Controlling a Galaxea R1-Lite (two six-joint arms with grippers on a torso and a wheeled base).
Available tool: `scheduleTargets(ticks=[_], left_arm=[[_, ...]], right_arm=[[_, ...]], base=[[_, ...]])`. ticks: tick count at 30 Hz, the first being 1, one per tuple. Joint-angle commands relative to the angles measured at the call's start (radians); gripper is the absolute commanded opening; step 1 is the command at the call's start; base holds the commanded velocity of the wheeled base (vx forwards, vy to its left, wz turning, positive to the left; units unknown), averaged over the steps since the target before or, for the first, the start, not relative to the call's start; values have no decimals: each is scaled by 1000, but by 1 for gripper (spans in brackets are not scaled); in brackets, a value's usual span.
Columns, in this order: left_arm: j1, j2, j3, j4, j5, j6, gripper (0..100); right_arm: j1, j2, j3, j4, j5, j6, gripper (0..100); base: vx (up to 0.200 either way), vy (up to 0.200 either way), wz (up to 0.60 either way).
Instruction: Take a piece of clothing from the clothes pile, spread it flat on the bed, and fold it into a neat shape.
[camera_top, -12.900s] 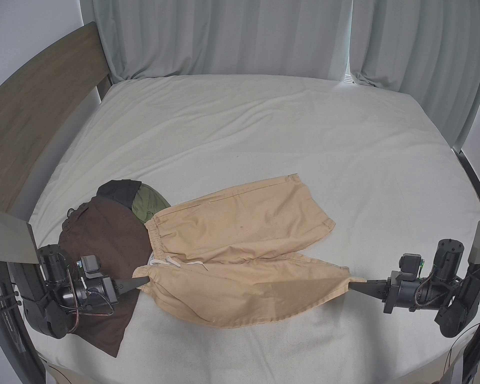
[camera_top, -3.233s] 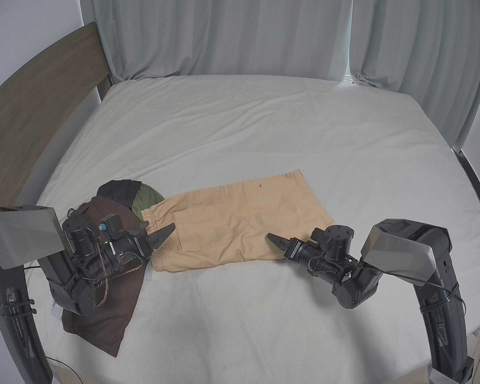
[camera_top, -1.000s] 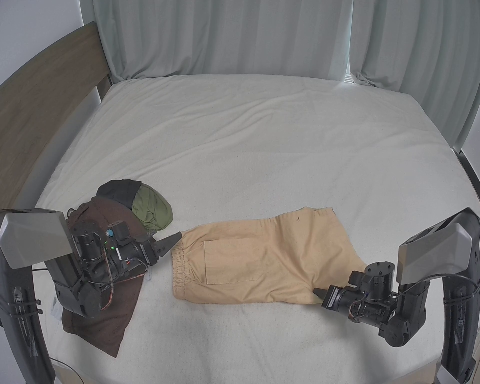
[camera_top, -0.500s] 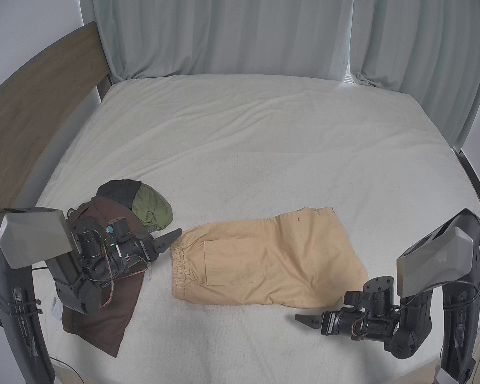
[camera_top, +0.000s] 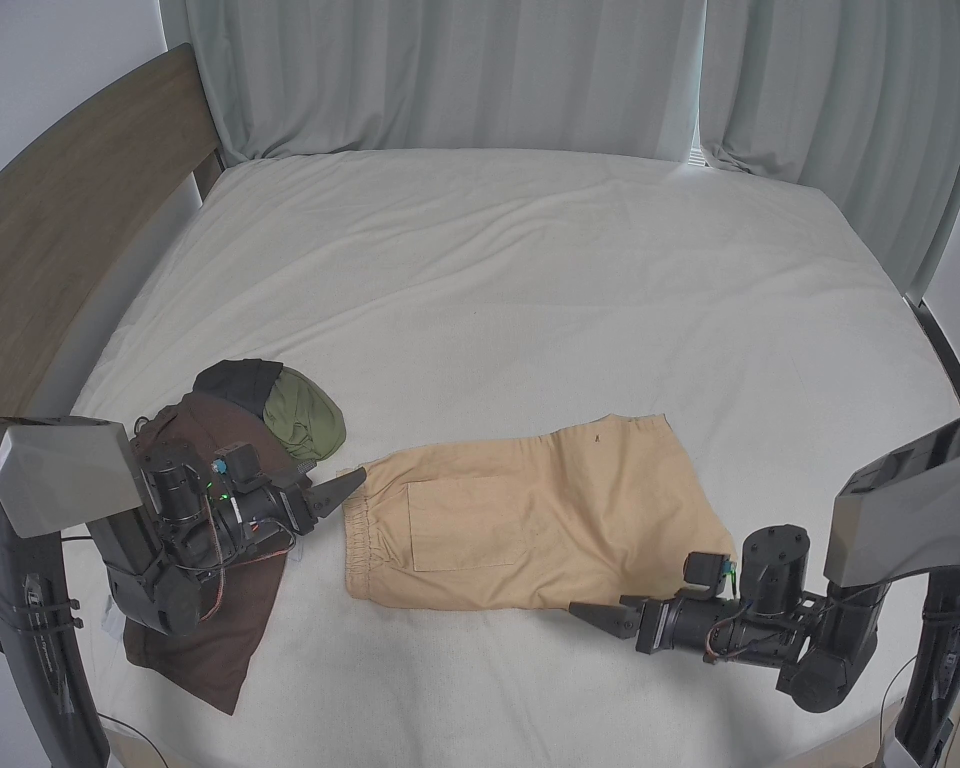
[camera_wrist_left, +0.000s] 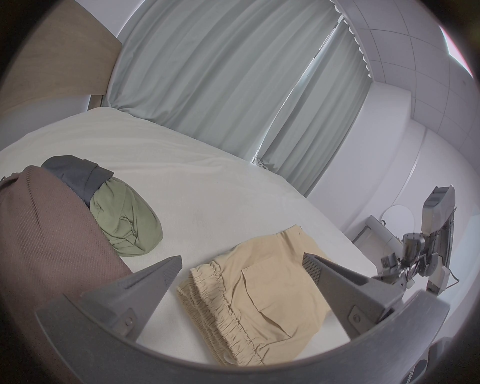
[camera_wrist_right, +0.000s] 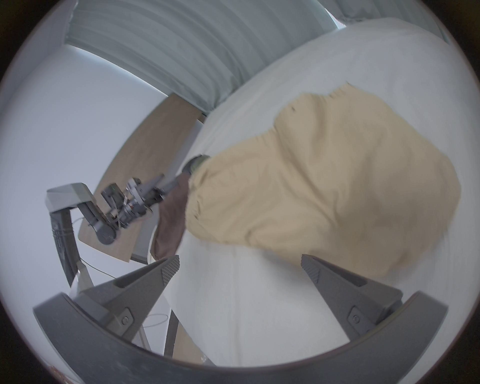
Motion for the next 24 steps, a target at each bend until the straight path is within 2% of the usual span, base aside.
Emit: scheduleTargets(ticks=[1, 7, 12, 18, 24], left_arm=[[8, -17, 7, -1, -14, 3, 100], [7, -34, 29, -1, -31, 1, 100], [2, -34, 32, -1, -32, 1, 100], [1, -35, 33, -1, -31, -10, 100], [-1, -55, 35, 1, -31, -65, 100]], right_arm=[[-2, -101, -48, -5, 19, -3, 100], [-14, -236, -51, 0, 65, 1, 100], [-103, -276, -41, 0, 128, -10, 100], [-140, -302, -40, 1, 133, -27, 100], [-163, -313, -43, 1, 133, -27, 100]], base=[[0, 0, 0], [0, 0, 0], [0, 0, 0], [0, 0, 0], [0, 0, 0]])
